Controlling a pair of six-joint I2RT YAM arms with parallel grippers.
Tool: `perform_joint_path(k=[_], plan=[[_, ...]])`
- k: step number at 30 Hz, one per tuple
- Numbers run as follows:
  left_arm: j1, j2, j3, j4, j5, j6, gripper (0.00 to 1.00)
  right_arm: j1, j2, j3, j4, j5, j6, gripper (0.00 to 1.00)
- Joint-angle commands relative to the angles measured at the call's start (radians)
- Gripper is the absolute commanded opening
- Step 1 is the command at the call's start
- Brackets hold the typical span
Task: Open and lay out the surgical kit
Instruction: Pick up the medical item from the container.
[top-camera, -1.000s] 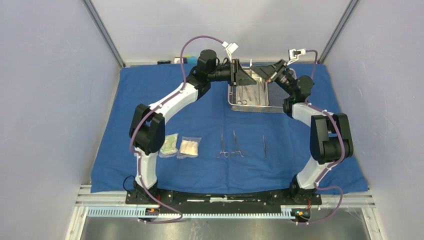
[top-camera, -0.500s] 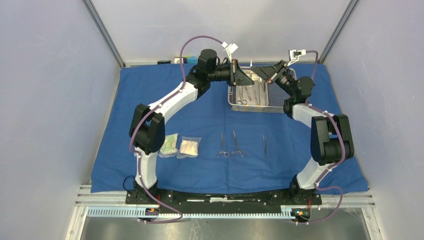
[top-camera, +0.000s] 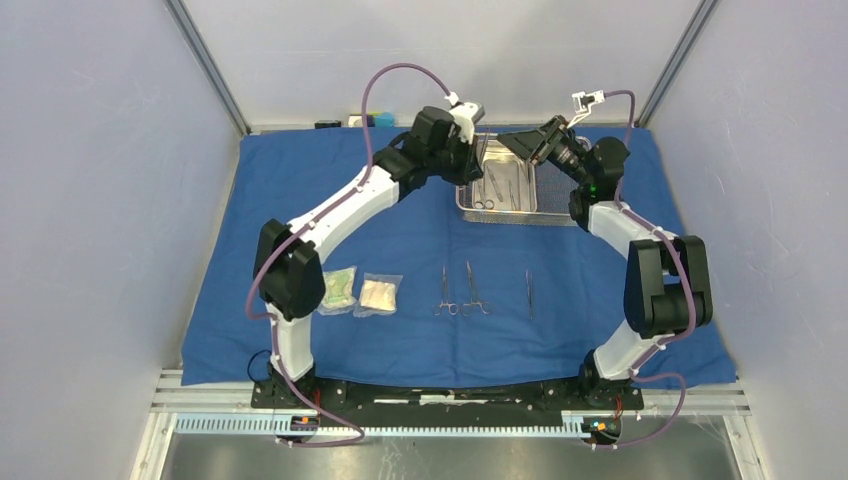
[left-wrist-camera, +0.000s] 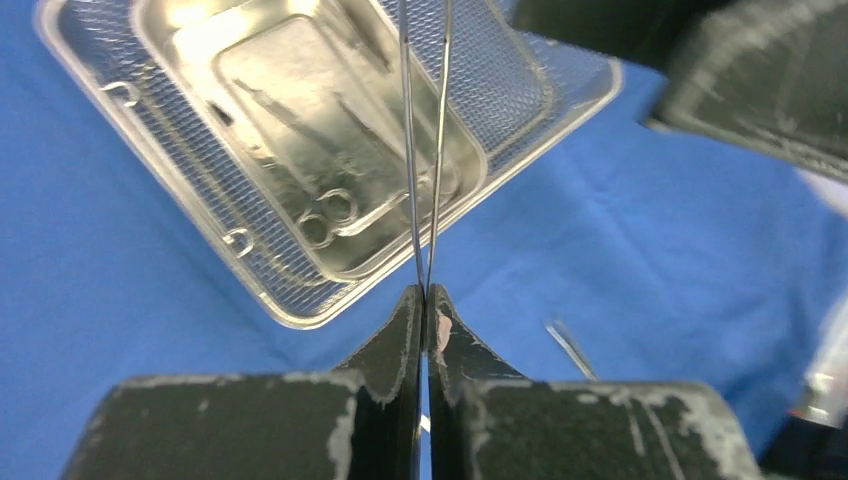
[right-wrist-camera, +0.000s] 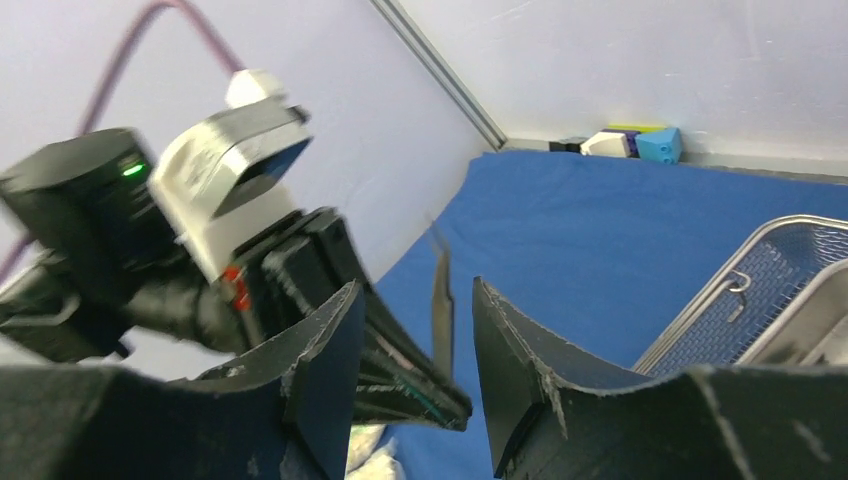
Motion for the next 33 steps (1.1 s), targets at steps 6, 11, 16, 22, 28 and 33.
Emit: perform_joint_path(k=[6,11,16,22,28,33], plan=[[-0.189,-0.134,-0.067,-0.053,-0.509,0.267,0.02,0.063,-0.115,0.088,-0.44,0.094,-0.369,0.53],[-0.223,-0.129,-0.062,-0.043,-0.597,0.326,0.02,0.071,-0.144,0.06,-0.45,0.104,-0.381,0.53],[-0.23,-0.115,-0.046,-0.045,-0.656,0.324,0.02,0.075,-0.158,0.044,-0.451,0.105,-0.365,0.55],[-0.231,-0.099,-0.024,-0.056,-0.672,0.315,0.02,0.094,-0.15,0.036,-0.48,0.129,-0.383,0.55],[-0.235,-0.09,-0.022,-0.059,-0.67,0.319,0.02,0.125,-0.13,0.034,-0.452,0.119,-0.354,0.47],[-0.235,-0.088,-0.022,-0.054,-0.688,0.323,0.02,0.145,-0.117,0.021,-0.452,0.126,-0.347,0.38]])
